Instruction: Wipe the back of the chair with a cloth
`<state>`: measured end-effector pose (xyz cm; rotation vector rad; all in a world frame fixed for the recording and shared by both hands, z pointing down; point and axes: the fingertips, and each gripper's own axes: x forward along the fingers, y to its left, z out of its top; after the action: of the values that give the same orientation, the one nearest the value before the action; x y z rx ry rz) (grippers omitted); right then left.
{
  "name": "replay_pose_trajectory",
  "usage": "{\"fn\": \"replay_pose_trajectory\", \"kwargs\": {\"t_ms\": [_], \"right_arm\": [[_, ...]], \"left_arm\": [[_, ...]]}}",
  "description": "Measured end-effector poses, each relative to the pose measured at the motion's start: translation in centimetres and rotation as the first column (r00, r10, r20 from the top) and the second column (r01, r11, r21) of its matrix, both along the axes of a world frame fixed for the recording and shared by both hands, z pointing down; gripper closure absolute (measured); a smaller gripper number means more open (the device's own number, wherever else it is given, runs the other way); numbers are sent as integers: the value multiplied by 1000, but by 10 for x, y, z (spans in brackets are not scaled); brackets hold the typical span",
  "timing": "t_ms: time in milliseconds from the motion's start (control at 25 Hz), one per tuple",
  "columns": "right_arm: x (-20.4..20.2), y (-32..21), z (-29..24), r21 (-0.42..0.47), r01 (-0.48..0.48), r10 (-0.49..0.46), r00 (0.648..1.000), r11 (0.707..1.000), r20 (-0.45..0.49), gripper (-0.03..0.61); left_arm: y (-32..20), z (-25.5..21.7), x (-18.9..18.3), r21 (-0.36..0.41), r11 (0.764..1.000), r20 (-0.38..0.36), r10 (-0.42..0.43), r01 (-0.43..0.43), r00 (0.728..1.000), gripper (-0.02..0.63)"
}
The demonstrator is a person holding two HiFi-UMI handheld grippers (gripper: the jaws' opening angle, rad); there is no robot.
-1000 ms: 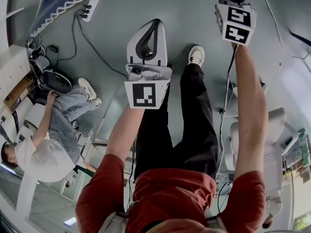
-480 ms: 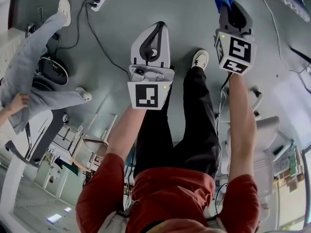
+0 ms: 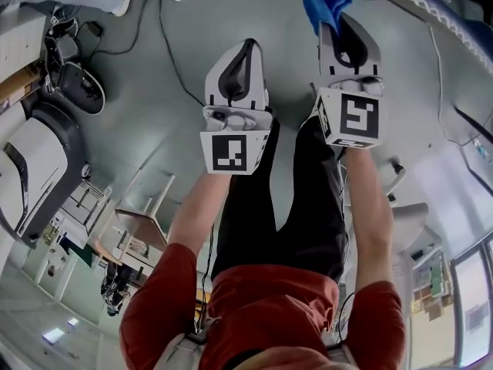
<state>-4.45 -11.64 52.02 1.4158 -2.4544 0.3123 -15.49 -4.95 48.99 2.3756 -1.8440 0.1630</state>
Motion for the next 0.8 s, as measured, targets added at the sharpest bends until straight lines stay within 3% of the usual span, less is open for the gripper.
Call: {"fn": "replay_pose_trajectory", "kwargs": {"t_ms": [120, 360, 800], "right_arm": [[-30, -10, -10, 15, 44, -44, 999, 999, 8, 529], [-48, -43, -9, 5, -23, 23, 999, 1000, 47, 529], [-42, -58, -7, 16, -39, 38, 998, 999, 54, 529]], "left_arm": [[2, -2, -22, -4, 1000, 12, -27, 27, 1000, 600], [12, 2, -60, -38, 997, 25, -64, 65, 998, 600], [6, 15, -61, -54, 996, 33, -69, 71, 997, 600]]}}
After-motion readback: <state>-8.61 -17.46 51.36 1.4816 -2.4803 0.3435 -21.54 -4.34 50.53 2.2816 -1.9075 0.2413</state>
